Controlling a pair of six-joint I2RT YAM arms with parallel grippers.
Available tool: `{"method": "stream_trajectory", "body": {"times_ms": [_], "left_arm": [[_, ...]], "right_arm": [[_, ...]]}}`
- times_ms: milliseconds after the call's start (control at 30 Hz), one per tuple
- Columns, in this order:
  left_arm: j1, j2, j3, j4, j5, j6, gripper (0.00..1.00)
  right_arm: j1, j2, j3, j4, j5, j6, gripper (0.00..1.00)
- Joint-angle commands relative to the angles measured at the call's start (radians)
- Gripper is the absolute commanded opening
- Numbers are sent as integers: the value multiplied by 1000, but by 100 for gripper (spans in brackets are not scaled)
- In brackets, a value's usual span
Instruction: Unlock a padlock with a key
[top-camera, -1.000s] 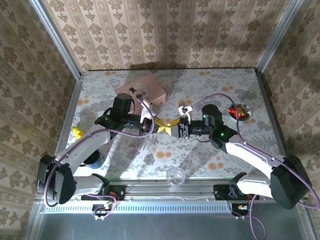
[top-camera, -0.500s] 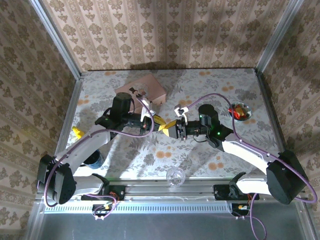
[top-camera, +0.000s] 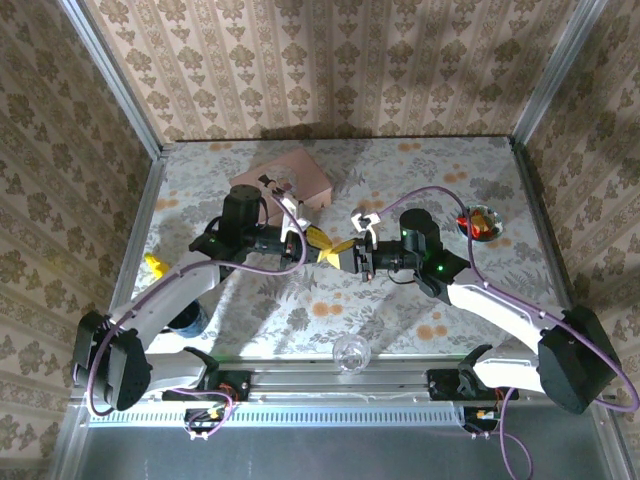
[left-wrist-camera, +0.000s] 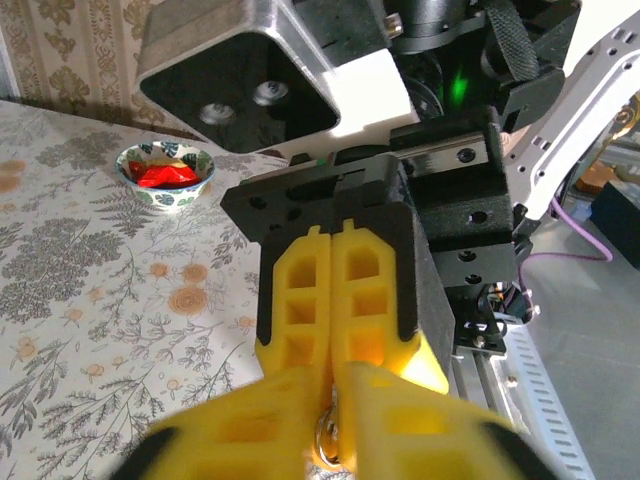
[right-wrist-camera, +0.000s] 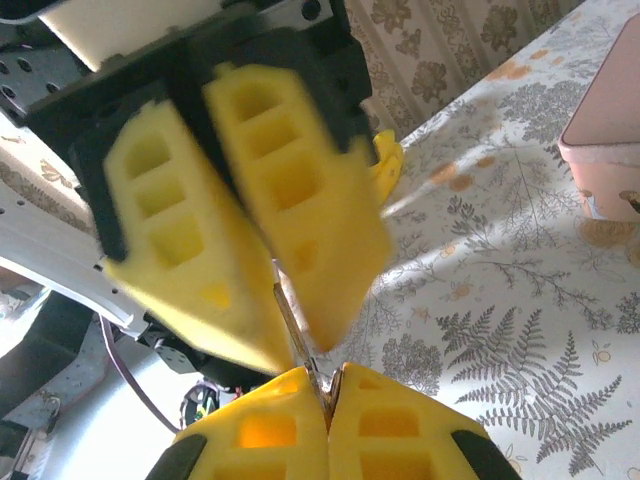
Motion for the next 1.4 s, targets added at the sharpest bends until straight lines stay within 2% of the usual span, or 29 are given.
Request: {"method": "stream_trajectory", "body": {"times_ms": [0, 100, 233, 333, 467, 633, 700, 900, 1100, 1367], "left_arm": [[26, -16, -27, 123, -29, -149, 60], [53, -31, -47, 257, -103, -316, 84], [80, -66, -88, 377, -315, -509, 100], [87, -86, -91, 333, -486, -584, 100], [64, -92, -48, 135, -698, -584, 100], [-46, -60, 4, -54, -1033, -550, 100], [-70, -28, 10, -79, -1109, -577, 100], [-111, 134, 14, -82, -1245, -699, 96], [-110, 305, 54, -43, -1291, -748, 97], [-102, 562, 296, -259, -1345, -780, 98]], "right_arm": [[6, -34, -4, -21, 37, -24, 0], [6, -47, -6, -66, 82, -34, 0], [6, -66, -12, -132, 167, -39, 0], [4, -86, -26, -163, 232, -36, 0], [4, -109, -36, -220, 333, -22, 0], [-3, -125, -49, -284, 441, -3, 0], [-7, -123, -54, -290, 452, 9, 0], [-28, -83, -28, -366, 478, 33, 0], [-54, -60, -22, -400, 477, 57, 0], [-91, -35, -33, -393, 459, 78, 0]]}}
